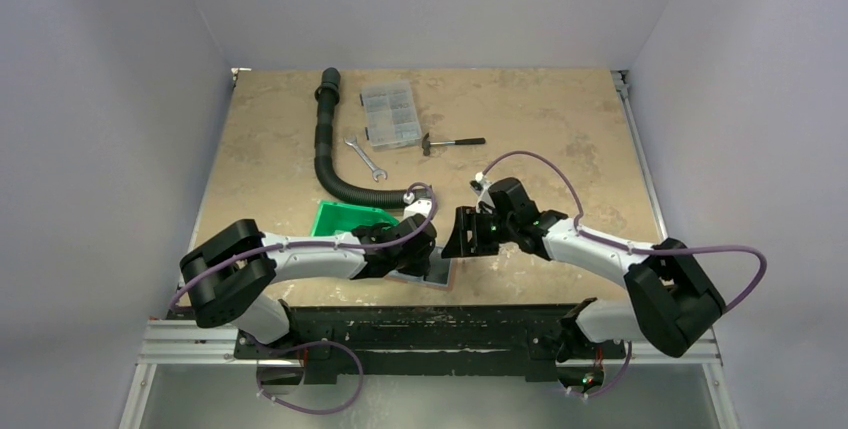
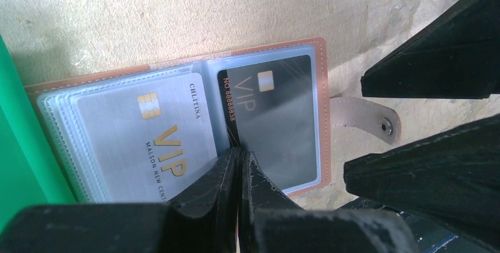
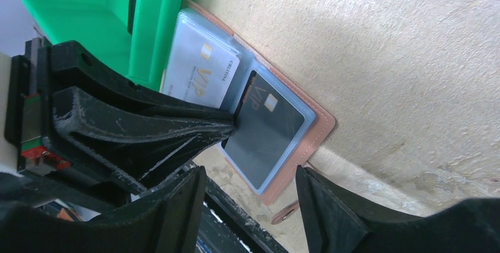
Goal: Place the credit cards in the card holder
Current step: Insert the credit card into the card holder.
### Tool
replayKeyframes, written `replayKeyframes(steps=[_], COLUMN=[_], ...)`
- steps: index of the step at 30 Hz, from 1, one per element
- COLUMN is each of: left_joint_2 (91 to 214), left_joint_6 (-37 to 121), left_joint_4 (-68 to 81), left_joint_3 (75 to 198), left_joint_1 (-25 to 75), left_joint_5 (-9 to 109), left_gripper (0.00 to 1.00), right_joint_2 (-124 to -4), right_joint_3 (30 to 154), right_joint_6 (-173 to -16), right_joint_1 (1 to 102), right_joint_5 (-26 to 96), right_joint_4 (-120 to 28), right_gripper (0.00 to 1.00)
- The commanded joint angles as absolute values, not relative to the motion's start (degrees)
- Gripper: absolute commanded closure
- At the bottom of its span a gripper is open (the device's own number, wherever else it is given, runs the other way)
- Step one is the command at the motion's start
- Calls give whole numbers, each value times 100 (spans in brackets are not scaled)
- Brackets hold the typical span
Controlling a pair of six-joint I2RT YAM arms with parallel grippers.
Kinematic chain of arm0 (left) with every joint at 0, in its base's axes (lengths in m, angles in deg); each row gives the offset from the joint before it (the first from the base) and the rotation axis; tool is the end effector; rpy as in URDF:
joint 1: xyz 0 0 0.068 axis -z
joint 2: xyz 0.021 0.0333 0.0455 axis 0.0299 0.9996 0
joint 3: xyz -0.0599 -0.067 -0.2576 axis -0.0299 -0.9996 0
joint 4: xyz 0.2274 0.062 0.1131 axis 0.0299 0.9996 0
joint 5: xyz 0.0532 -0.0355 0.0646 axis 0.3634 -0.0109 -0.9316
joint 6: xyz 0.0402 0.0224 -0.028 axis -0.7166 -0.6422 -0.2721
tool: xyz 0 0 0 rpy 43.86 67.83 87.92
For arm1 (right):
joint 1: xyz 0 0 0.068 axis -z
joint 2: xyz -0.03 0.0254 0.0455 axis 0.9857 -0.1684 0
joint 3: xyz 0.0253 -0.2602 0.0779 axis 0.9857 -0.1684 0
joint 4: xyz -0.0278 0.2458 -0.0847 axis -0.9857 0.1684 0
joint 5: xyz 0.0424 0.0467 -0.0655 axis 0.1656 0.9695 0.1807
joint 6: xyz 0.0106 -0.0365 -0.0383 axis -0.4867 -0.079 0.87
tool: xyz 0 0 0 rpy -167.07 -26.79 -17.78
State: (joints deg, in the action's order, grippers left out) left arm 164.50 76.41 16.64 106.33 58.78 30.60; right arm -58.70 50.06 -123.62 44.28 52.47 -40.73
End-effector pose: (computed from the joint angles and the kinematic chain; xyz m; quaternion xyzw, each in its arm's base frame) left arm 0.1471 -0.2462 0.1577 0.0885 0.9416 -0.1959 0.2590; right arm 0.1931 0.1587 0.1716 -0.0774 0.9105 0.3693 0.1693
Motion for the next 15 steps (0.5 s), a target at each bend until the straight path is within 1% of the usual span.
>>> replayKeyframes(steps=[1, 3, 4, 8, 12, 15], left_joint_2=[16396, 16382, 16374, 16355, 16346, 16331], left_joint_6=[7762, 7770, 7774, 7793, 7806, 7822], left_joint_4=[1654, 1649, 1646, 1613, 1592, 1577], left_joint_3=[10443, 10415, 10409, 10376, 10375, 10358], left_joint_1=[5858, 5858, 5858, 5858, 5858, 5858], left_joint_5=[2881, 2873, 2872, 2897, 2916, 2931], left_gripper=[100, 100, 100, 100, 100, 100], right_joint_2=[-5945, -6091, -6143, -6291, -6329, -6320], right_joint_3=[5080, 4957, 4901, 4790, 4763, 4727], right_joint_6=[-12420, -12550, -12596, -12671, -12745, -12792], right_joint_1=[4374, 4350, 4349, 4348, 4349, 4348], right_joint_5=[5609, 5695, 5710, 5689, 5422, 5361], right_joint_4=[-4508, -4713, -4814, -5060, -4934, -4955], right_gripper=[38, 45, 46, 46, 50, 49])
